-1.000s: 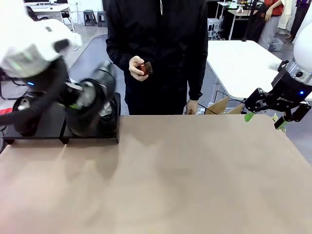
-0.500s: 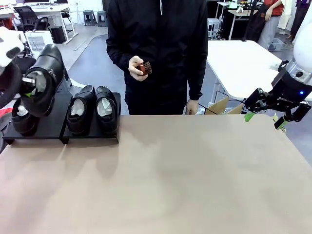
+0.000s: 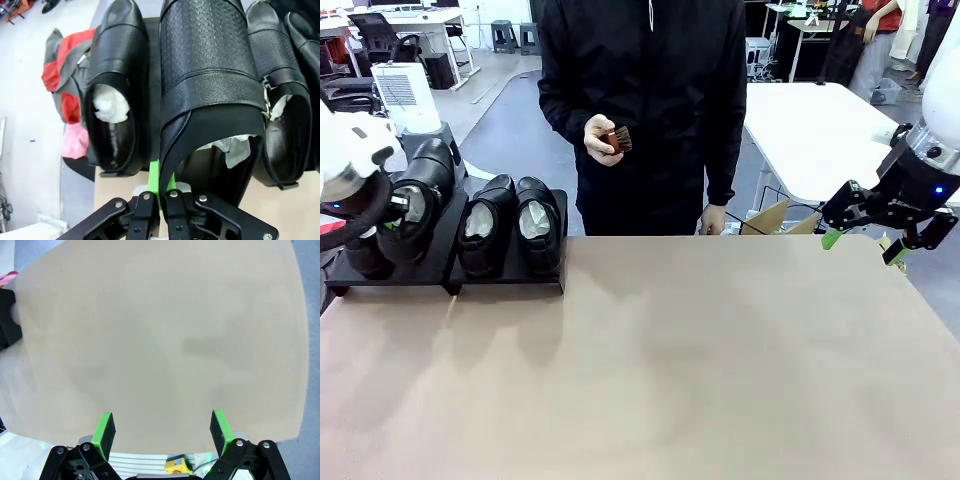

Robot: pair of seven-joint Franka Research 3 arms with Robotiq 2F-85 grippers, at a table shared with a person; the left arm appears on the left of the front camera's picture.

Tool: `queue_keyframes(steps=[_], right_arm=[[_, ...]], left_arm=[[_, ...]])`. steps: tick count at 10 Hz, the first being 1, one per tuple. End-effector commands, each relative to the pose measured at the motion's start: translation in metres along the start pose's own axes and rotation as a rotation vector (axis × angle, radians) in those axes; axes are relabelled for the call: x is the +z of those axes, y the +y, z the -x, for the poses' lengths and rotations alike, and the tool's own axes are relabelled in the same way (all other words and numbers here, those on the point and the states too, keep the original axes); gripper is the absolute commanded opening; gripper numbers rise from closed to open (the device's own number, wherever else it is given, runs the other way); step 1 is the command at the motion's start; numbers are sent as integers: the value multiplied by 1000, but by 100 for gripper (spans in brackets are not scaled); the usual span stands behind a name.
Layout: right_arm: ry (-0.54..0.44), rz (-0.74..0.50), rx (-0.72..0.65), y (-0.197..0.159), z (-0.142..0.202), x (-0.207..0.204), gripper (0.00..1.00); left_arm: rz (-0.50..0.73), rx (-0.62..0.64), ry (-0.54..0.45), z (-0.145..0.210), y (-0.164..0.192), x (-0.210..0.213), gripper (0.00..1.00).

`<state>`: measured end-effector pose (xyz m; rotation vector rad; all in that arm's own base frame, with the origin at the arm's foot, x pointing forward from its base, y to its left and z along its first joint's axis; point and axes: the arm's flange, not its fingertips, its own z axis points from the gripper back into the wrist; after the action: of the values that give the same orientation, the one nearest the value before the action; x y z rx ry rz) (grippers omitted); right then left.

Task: Organize the shoes by placing them on the stand.
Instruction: Place the Shoe from the middle of the table onto the Shoes Stand.

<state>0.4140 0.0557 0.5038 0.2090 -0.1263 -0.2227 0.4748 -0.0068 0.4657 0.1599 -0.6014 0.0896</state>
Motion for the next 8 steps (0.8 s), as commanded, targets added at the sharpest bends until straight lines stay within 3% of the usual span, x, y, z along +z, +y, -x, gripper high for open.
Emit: queue_keyframes(steps=[1, 8], right_arm=[[0, 10, 0, 0, -2, 3, 100], [0, 10, 0, 0, -2, 3, 100]], left_arm=[[-9, 39, -42, -7, -7, -6, 0], [-26, 48, -44, 7, -21, -36, 0]])
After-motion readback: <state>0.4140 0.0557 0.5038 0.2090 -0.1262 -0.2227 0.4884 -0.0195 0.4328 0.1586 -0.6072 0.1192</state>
